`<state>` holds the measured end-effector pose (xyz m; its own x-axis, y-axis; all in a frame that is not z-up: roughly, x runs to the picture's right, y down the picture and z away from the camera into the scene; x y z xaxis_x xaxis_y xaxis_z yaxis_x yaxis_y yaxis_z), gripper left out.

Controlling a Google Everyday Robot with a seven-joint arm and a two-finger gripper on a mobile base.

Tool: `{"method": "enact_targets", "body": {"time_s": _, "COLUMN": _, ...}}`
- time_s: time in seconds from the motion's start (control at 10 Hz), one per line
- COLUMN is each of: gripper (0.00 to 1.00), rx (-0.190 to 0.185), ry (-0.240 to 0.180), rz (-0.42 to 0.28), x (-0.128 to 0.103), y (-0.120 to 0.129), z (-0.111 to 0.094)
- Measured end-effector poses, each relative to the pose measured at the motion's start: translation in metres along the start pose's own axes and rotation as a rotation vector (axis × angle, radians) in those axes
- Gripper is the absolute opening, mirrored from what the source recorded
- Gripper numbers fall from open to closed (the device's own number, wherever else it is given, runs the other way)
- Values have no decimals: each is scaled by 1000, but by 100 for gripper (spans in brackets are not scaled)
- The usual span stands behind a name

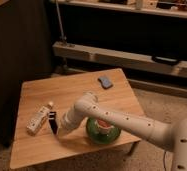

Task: Knock the eraser over

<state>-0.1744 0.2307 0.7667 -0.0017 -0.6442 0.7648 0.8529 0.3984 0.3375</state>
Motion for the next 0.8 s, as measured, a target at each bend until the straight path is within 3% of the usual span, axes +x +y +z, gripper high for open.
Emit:
{"method": "enact_targets", "body": {"time_s": 0.1, "gripper": 4, "rx": -30, "ry": 2, "rz": 14, "x": -1, "y": 7, "z": 3}}
{"method": "enact_targets", "body": {"time_s": 0.3, "gripper": 4, "rx": -41, "ry": 5, "rz": 38, "x": 2, "y": 17, "z": 6}}
{"method": "enact_targets", "body": {"time_s": 0.5, "gripper": 4, "rx": 5, "ry": 2, "rz": 41, "x": 10, "y": 17, "z": 5}}
{"method": "enact_targets", "body": {"time_s": 0.8, "gripper": 4, "rx": 67, "ry": -58, "rz": 21, "x": 9, "y": 1, "z": 5}}
